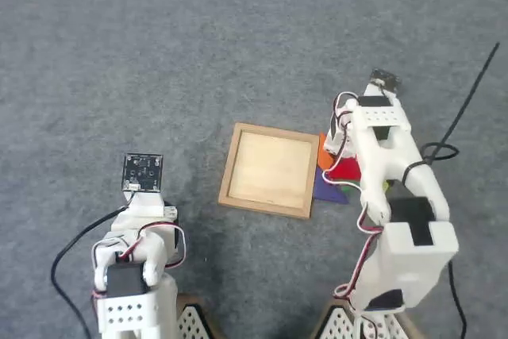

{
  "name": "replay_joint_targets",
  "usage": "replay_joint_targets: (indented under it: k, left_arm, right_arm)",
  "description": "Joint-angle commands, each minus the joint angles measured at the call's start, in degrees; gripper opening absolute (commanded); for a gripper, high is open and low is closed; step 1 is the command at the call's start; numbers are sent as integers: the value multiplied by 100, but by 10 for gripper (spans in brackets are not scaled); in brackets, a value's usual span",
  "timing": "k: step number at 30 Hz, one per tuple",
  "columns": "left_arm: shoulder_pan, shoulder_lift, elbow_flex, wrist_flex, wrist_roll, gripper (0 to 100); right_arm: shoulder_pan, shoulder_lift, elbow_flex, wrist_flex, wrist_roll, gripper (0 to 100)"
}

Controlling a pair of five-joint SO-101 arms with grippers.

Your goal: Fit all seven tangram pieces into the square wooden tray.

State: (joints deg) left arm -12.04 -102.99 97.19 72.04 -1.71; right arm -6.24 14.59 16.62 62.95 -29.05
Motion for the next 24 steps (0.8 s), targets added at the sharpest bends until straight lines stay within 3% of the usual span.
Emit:
replay_joint_targets:
  k: [1, 9, 16, 24]
  left_arm:
    - [-9, -105, -75, 18, 97, 18]
    - [-9, -105, -75, 18, 97, 18]
    - [-9, -105, -75, 18, 97, 18]
    - [-9, -105, -75, 18, 97, 18]
  right_arm:
    - [92, 66, -360, 215, -167, 423]
    - [295, 338, -501, 585, 0, 406]
    - [295, 391, -492, 585, 79, 193]
    - [295, 312, -519, 602, 141, 195]
